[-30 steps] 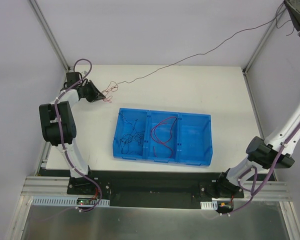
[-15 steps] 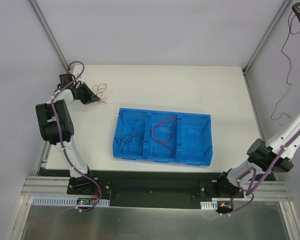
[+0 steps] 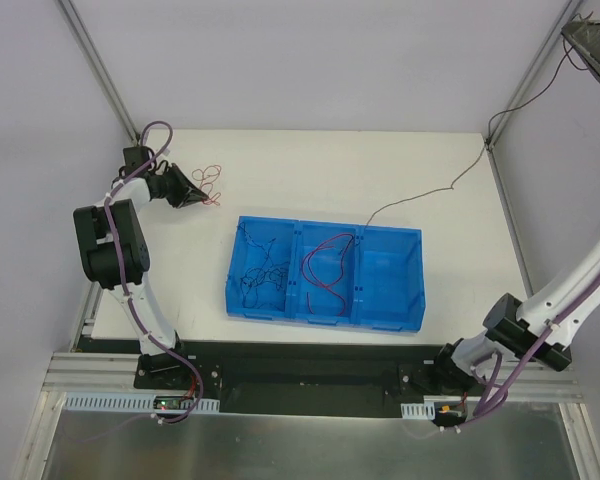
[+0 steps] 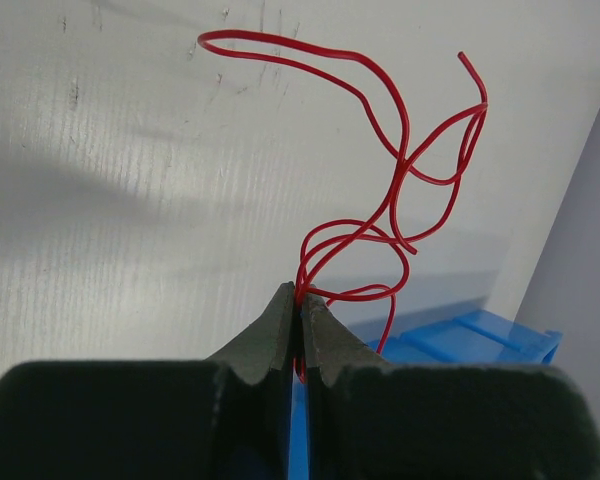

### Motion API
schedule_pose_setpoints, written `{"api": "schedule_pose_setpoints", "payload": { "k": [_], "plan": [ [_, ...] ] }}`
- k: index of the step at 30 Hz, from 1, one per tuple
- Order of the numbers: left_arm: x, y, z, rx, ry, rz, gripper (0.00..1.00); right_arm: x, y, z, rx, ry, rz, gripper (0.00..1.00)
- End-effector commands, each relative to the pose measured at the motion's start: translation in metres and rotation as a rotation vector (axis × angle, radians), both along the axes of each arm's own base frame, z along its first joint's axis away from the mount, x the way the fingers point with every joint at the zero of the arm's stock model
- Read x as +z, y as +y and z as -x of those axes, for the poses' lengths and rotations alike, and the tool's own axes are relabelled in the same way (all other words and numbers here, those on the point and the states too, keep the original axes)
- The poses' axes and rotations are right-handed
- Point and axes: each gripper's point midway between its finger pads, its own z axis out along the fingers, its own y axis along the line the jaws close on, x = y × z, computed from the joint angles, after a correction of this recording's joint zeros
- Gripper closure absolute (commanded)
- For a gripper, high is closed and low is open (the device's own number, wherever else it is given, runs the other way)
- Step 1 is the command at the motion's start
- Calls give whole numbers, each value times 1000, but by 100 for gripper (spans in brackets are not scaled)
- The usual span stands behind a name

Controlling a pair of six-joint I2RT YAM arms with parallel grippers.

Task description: Untangle the cables

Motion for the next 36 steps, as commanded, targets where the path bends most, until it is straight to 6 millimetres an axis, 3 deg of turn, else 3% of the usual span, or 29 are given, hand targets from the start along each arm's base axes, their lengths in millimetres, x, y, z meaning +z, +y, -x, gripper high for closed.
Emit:
{"api": "schedule_pose_setpoints", "payload": {
  "k": [1,9,16,23,31,36],
  "plan": [
    [32,-8,2,-23,-56,26,100,8,26,34,18,-74,71,100],
    [36,-13,5,-31,-56,44,100,4,39,46,44,-68,69,100],
    [48,-18,3,-37,-77,52,100,-20,40,37,89,4,29,100],
    [74,-26,-4,-66,-139,56,100,-45,37,22,81,116,-2,99],
    [78,-31,3,-86,-159,40,100,-18,46,38,75,53,22,99],
    [78,-32,5,-89,-156,42,100,-28,40,31,50,65,-3,100]
  ]
}}
